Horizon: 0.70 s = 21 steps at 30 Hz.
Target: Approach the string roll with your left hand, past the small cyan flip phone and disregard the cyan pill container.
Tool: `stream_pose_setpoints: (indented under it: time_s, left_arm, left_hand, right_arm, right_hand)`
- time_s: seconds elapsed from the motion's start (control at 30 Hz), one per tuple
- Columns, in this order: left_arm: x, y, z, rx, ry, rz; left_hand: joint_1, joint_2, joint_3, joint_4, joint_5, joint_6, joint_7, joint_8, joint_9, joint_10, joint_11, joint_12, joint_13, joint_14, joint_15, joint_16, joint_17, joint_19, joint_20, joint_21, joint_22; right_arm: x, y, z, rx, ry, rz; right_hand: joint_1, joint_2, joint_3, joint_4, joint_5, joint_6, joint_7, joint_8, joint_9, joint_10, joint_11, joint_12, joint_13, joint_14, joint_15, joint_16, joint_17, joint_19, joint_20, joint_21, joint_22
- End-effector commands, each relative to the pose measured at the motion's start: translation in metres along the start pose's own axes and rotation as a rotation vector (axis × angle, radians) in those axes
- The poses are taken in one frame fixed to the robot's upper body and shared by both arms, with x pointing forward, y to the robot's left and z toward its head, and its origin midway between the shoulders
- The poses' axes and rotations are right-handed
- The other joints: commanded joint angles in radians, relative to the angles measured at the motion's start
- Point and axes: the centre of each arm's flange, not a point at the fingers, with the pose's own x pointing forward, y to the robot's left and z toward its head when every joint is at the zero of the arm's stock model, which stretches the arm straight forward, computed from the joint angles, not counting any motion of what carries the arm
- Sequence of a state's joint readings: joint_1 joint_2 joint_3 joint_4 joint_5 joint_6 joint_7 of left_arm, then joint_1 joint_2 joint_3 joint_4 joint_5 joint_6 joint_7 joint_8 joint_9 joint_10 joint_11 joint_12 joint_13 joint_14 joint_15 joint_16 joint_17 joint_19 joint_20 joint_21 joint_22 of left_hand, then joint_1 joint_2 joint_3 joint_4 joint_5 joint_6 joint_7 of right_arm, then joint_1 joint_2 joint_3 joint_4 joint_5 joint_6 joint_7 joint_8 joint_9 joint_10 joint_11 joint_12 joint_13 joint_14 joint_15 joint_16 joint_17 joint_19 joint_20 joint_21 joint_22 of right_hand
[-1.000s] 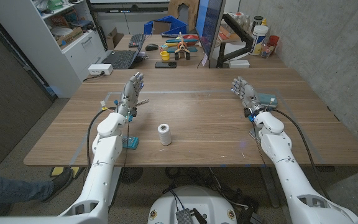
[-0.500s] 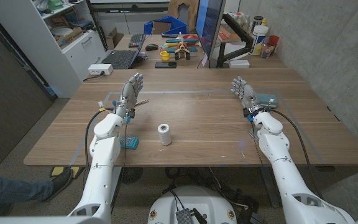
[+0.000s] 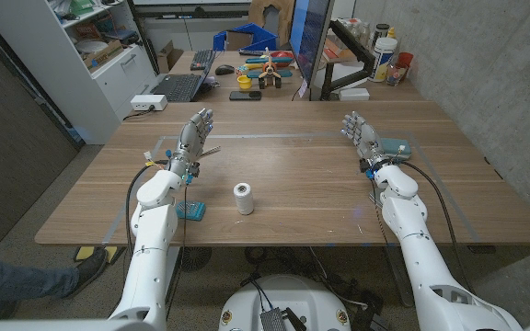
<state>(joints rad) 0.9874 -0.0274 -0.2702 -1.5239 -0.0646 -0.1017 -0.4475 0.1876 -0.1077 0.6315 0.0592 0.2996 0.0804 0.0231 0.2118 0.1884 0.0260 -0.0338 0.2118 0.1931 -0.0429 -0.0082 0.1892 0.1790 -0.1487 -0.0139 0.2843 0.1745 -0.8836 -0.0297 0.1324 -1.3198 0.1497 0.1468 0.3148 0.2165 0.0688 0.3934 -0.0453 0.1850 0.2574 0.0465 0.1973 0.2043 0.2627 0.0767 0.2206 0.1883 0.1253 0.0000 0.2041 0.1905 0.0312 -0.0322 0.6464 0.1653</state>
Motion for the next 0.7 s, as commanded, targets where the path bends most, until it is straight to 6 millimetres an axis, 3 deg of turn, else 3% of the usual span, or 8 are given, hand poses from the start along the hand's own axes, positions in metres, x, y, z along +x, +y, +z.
stream_pose_setpoints:
  time_s: [0.03, 0.7]
  left_arm:
    - [-0.008, -0.005, 0.005, -0.005, -0.017, -0.018]
    - [-0.018, -0.013, 0.015, 0.03, -0.04, -0.045]
  left_hand:
    - [0.011, 0.001, -0.001, -0.005, 0.004, 0.0, -0.003, -0.003, 0.002, 0.006, 0.006, 0.003, 0.002, -0.004, 0.004, 0.004, 0.003, -0.003, 0.003, -0.004, 0.005]
    - [0.019, 0.004, -0.002, -0.009, 0.002, 0.004, -0.004, -0.003, 0.003, 0.006, 0.003, 0.002, 0.002, -0.003, 0.005, 0.003, 0.003, -0.003, 0.008, -0.01, 0.005]
  right_arm:
    - [-0.001, -0.001, 0.002, -0.001, -0.006, 0.001]
    - [-0.002, -0.001, 0.004, 0.0, -0.012, 0.002]
  right_hand:
    - [0.001, 0.008, -0.002, -0.007, 0.004, 0.014, -0.001, 0.007, 0.001, 0.008, 0.0, 0.005, 0.002, 0.009, 0.001, 0.003, 0.003, 0.01, -0.017, -0.004, 0.004]
    - [-0.002, 0.009, -0.004, -0.008, 0.004, 0.03, 0.008, 0.01, -0.004, 0.015, 0.005, 0.007, 0.001, 0.015, 0.0, 0.002, 0.001, 0.017, -0.015, -0.016, 0.005]
